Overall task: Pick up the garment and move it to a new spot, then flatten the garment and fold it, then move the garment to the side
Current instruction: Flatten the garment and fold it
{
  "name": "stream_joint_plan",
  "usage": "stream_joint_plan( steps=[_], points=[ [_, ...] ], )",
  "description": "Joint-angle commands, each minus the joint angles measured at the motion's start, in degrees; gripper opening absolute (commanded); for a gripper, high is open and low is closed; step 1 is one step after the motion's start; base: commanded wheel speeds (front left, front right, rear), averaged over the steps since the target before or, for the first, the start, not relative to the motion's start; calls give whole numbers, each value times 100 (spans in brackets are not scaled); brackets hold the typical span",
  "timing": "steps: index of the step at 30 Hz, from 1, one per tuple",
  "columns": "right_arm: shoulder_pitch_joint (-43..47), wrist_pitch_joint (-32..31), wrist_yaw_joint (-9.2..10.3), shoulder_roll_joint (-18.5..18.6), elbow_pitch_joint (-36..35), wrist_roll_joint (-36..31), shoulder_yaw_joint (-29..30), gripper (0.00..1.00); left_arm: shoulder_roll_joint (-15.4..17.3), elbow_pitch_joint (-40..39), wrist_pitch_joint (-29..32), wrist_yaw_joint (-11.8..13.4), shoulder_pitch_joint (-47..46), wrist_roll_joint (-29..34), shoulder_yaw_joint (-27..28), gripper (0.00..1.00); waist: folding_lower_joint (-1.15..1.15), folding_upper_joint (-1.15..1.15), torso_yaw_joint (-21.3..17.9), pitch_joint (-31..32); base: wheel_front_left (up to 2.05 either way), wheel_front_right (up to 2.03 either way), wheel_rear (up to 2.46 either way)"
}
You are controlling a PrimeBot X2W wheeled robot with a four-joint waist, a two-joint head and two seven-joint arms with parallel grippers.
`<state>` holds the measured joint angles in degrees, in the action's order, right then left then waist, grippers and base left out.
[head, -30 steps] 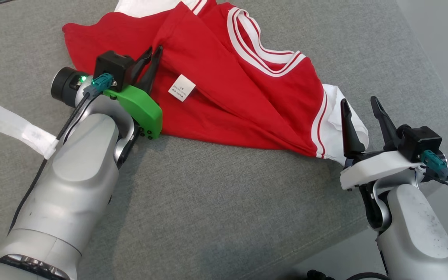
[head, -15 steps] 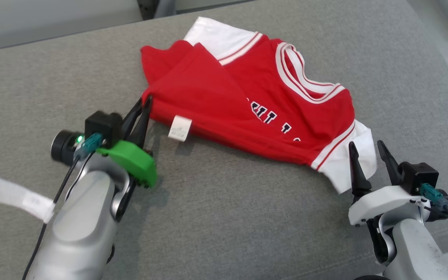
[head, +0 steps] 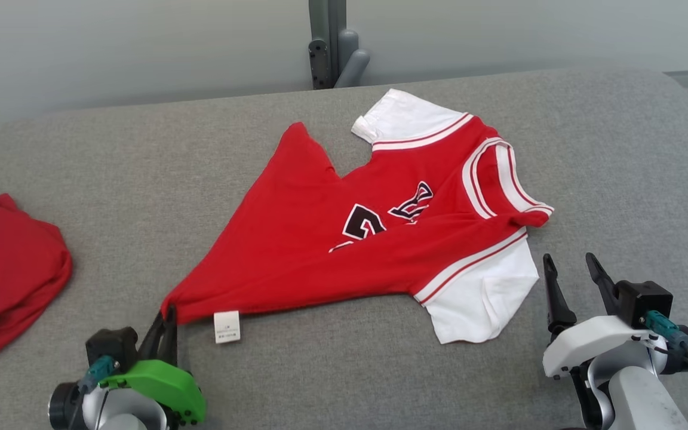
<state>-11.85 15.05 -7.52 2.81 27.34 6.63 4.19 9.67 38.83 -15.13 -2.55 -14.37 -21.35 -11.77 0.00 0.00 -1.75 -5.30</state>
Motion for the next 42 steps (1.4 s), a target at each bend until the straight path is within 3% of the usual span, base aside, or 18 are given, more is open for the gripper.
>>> stream_joint_plan(
  steps=[1,2,3,12,23,37,42],
  points=[
    [101,17,6,19,38,-87,39,100,-81,4,-4,0,179,81,140,45,0,0,97,162,0,0,0],
    [113,17,6,21,48,-113,45,100,-140,31,-4,6,256,117,207,94,0,0,80,186,0,0,0],
    [124,17,6,22,58,-145,46,100,-186,60,-4,15,323,150,275,100,0,0,60,211,0,0,0],
    [219,17,6,21,91,-202,30,100,-394,-328,-3,210,791,691,787,100,0,0,-66,481,0,0,0],
    [539,17,6,22,-15,-91,-54,100,-606,-1044,-4,43,1494,1246,1079,100,0,0,-28,800,0,0,0],
    [643,17,6,21,-59,-153,-129,100,-674,-1391,-4,-47,1730,1396,1118,100,0,0,16,804,0,0,0],
    [494,17,6,22,-25,-218,-309,100,-670,-1339,-4,-110,1454,1195,900,100,0,0,89,555,0,0,0]
  ],
)
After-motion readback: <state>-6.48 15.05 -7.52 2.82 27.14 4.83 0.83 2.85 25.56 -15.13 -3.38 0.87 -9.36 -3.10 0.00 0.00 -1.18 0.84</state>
